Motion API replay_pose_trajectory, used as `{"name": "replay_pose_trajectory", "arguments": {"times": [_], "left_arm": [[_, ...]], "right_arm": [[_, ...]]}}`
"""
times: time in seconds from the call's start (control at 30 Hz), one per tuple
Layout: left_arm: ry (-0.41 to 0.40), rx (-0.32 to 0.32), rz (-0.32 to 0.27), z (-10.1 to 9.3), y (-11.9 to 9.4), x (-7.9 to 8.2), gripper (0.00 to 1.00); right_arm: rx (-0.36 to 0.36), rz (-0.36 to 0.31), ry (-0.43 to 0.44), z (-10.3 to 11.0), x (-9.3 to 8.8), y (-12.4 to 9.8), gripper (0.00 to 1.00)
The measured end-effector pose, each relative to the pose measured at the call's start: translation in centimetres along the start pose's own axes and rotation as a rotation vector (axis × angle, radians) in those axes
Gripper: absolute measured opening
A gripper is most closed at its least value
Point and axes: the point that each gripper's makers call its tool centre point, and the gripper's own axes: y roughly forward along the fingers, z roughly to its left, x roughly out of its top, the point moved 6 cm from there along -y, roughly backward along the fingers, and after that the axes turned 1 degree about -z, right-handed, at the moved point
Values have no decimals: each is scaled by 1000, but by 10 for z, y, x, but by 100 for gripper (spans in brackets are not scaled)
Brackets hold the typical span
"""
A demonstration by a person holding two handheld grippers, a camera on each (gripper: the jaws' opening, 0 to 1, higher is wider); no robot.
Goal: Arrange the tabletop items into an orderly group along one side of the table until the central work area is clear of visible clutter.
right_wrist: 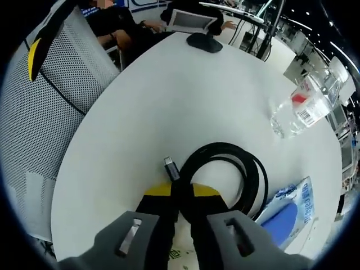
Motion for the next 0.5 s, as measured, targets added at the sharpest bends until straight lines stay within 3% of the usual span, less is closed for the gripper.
{"name": "replay_pose_trajectory", "arguments": {"times": [0.5], "left_arm": [[8, -3, 5, -1, 2, 0, 97]], "right_arm": [[-66, 22, -60, 1, 3, -4, 6]]}}
